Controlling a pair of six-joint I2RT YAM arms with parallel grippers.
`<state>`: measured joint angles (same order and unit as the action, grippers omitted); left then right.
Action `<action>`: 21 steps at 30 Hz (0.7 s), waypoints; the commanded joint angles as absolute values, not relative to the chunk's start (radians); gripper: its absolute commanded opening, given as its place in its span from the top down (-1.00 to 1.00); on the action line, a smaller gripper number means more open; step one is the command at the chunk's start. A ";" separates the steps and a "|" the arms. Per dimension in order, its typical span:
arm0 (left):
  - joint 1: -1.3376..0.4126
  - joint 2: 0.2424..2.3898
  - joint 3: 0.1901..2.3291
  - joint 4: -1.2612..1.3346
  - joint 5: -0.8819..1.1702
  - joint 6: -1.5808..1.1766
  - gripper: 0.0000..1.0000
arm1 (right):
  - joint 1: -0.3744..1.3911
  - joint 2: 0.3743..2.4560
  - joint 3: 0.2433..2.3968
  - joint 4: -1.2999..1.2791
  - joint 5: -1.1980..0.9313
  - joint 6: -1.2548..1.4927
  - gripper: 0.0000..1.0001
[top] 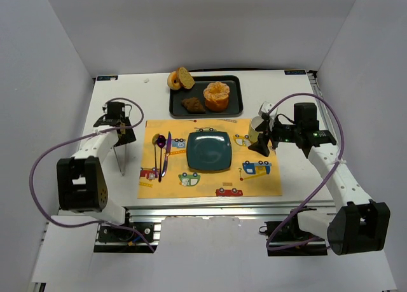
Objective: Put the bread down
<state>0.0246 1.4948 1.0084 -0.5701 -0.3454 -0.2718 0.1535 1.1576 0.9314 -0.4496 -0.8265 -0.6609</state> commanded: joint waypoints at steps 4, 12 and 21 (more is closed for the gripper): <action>0.034 1.549 1.029 -0.572 -0.370 -0.170 -0.64 | 0.160 1.144 0.913 -0.410 -0.877 -0.672 -0.76; 0.138 1.638 0.947 -0.454 -0.191 -0.110 -0.64 | 0.160 1.152 0.923 -0.414 -0.887 -0.666 -0.77; 0.164 1.678 0.864 -0.350 -0.034 -0.112 -0.52 | 0.160 1.154 0.942 -0.431 -0.884 -0.654 -0.77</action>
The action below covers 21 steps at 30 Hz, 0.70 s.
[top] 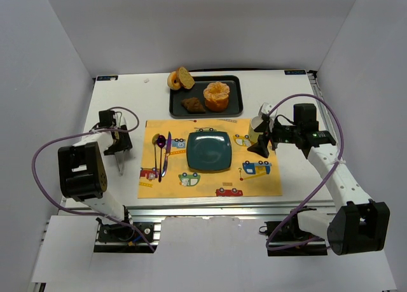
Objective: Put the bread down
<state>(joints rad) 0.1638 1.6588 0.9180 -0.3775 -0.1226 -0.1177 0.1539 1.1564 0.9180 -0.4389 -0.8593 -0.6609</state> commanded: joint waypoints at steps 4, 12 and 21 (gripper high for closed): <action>0.181 1.695 0.824 -0.318 0.021 -0.117 -0.10 | 0.160 1.154 0.946 -0.436 -0.876 -0.650 -0.77; 0.202 1.616 0.755 -0.262 0.109 -0.152 0.72 | 0.160 1.144 0.950 -0.442 -0.868 -0.650 -0.77; 0.098 1.355 0.890 -0.173 0.319 -0.419 0.55 | 0.160 1.140 0.943 -0.407 -0.888 -0.577 -0.76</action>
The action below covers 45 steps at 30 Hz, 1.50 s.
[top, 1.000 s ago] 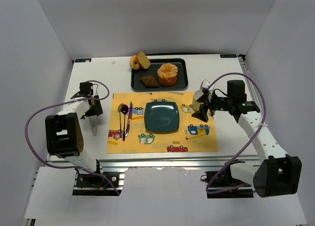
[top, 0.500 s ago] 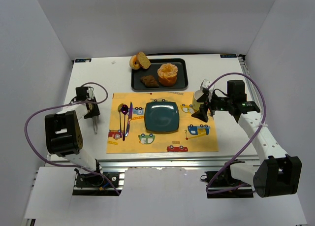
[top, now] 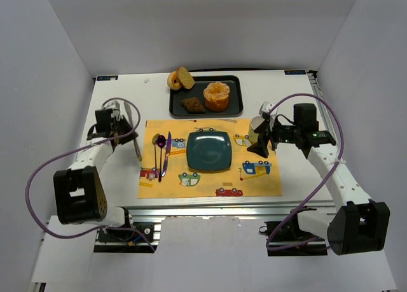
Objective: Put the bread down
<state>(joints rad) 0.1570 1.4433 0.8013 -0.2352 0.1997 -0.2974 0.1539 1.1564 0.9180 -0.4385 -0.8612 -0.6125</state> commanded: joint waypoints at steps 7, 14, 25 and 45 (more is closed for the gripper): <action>-0.092 1.400 0.985 -0.103 0.344 -0.577 0.27 | 0.160 1.137 0.942 -0.400 -0.891 -0.566 -0.76; -0.192 1.491 1.095 -0.078 0.319 -0.621 0.14 | 0.158 1.134 0.940 -0.391 -0.891 -0.565 -0.76; -0.307 1.721 1.314 -0.130 0.318 -0.624 0.06 | 0.156 1.117 0.922 -0.377 -0.877 -0.554 -0.77; -0.367 1.916 1.574 -0.290 0.225 -0.545 -0.06 | 0.146 1.117 0.899 -0.341 -0.850 -0.511 -0.78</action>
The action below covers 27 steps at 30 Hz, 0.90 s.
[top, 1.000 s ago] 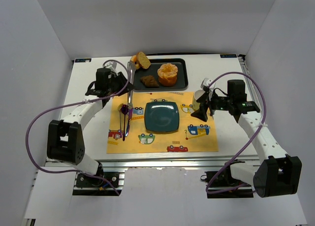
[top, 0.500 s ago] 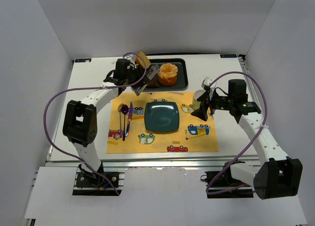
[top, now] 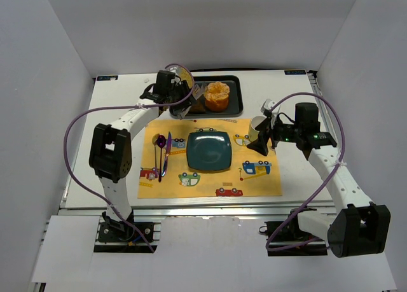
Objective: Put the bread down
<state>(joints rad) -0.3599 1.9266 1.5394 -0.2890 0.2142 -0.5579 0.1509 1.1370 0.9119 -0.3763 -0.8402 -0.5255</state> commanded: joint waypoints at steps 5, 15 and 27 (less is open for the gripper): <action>-0.367 1.937 1.575 -0.278 0.256 -0.568 -0.10 | 0.147 1.118 0.897 -0.337 -0.853 -0.509 -0.78; -0.368 1.976 1.605 -0.273 0.308 -0.580 -0.11 | 0.147 1.120 0.896 -0.334 -0.853 -0.511 -0.78; -0.368 1.970 1.578 -0.242 0.364 -0.607 -0.06 | 0.146 1.115 0.897 -0.331 -0.856 -0.509 -0.78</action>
